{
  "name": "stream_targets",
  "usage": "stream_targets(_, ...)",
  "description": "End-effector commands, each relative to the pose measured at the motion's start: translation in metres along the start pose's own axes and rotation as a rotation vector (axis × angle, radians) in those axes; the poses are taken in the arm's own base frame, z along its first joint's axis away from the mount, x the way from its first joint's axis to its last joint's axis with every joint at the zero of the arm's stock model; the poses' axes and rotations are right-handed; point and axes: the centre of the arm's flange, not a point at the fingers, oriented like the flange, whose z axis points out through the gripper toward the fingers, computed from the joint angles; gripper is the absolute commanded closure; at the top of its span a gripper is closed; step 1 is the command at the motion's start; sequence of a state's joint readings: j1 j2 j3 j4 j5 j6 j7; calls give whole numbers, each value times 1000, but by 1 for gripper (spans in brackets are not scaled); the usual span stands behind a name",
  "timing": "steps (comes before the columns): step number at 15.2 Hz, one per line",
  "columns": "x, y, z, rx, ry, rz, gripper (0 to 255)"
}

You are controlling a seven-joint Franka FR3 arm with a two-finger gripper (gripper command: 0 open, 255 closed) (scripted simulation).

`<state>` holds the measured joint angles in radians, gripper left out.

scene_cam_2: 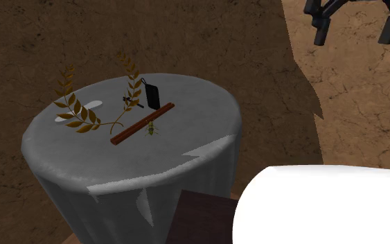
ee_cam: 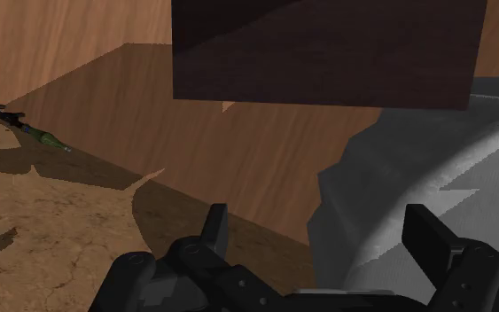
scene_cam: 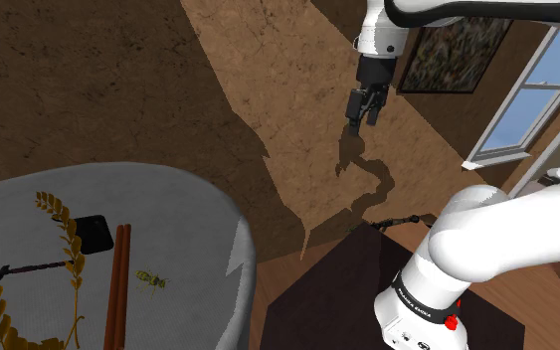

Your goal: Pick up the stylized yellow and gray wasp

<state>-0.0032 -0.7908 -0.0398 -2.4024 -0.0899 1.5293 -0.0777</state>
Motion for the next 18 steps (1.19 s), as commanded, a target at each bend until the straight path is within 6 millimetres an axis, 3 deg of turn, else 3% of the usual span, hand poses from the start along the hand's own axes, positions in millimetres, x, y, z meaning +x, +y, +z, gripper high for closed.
stream_targets(1, 0, 0, 0, 0, 0, 0, 0)
stream_targets(18, 118, -144, 116, 53, -4, -188, 0)
